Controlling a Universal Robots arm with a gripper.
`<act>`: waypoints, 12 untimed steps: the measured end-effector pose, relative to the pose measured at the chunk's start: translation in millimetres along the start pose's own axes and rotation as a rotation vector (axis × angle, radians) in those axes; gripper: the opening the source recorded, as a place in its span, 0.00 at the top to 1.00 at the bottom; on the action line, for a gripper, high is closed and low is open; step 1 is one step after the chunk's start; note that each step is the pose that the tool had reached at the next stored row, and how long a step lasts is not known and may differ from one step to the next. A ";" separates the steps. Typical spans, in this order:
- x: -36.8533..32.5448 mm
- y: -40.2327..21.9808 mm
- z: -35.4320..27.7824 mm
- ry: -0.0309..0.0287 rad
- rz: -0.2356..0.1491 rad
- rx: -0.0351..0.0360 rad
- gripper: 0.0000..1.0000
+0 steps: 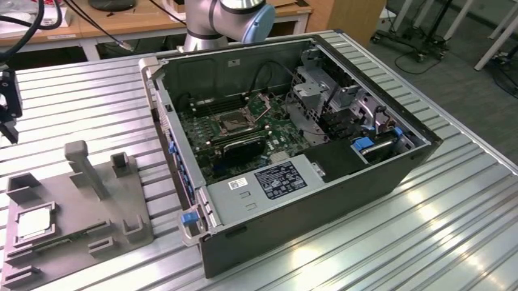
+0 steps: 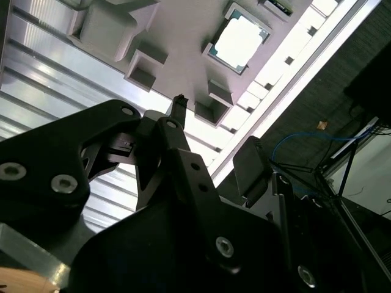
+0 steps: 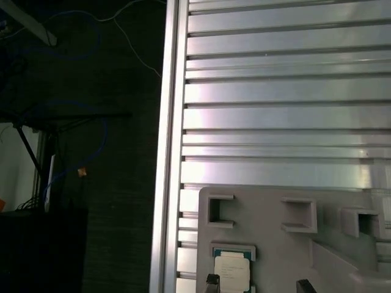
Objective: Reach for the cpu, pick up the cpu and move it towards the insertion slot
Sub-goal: 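Reach for the cpu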
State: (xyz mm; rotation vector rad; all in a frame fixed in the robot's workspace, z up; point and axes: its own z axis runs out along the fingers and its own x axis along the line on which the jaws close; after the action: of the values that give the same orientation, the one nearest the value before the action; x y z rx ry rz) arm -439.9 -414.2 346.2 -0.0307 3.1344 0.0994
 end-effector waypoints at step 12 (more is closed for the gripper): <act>0.0 -0.7 3.6 -0.0001 0.000 -0.0055 0.42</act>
State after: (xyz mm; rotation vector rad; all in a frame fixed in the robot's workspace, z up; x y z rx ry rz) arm -439.9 -414.6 342.5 -0.0308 3.1341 0.1080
